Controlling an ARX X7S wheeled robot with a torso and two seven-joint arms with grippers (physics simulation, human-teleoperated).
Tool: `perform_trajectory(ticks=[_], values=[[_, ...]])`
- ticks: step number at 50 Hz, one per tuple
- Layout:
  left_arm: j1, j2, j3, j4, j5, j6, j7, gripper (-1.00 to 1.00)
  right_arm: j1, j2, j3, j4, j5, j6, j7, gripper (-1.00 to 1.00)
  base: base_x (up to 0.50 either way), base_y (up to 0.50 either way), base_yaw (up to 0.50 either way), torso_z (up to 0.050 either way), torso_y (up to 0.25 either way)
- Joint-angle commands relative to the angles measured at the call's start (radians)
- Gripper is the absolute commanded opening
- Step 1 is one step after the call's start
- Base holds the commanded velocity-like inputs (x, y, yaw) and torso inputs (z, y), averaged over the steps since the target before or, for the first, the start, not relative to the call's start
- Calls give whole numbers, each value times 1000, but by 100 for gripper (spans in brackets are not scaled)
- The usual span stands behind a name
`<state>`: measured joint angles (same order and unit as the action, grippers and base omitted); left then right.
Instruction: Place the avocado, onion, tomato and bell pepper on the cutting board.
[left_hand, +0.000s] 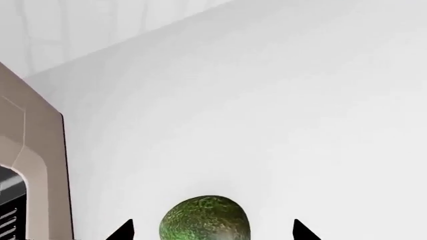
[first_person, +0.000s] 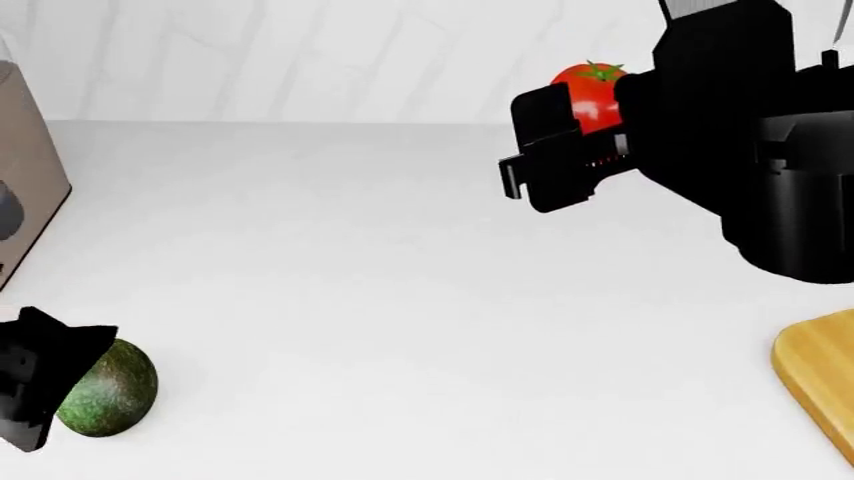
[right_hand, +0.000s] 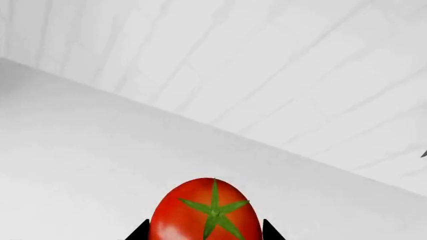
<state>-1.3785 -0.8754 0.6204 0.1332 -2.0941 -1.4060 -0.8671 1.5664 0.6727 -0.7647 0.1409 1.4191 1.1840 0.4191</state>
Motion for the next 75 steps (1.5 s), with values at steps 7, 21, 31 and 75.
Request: perform_trajectory(ticks=[7, 21, 31, 75], values=[[106, 24, -30, -19, 193, 10, 138, 100, -20, 5, -4, -14, -23, -8, -14, -100, 0, 0, 0, 0, 0], [170, -2, -36, 17, 279, 41, 189, 100, -20, 12, 3, -27, -3, -2, 3, -100, 0, 0, 0, 0, 0], [226, 13, -40, 38, 332, 88, 238, 100, -33, 7, -5, -29, -6, -10, -1, -100, 0, 0, 0, 0, 0], [360, 0, -33, 85, 472, 210, 338, -100, -50, 29, 5, -62, 26, -16, 38, -100, 0, 0, 0, 0, 0]])
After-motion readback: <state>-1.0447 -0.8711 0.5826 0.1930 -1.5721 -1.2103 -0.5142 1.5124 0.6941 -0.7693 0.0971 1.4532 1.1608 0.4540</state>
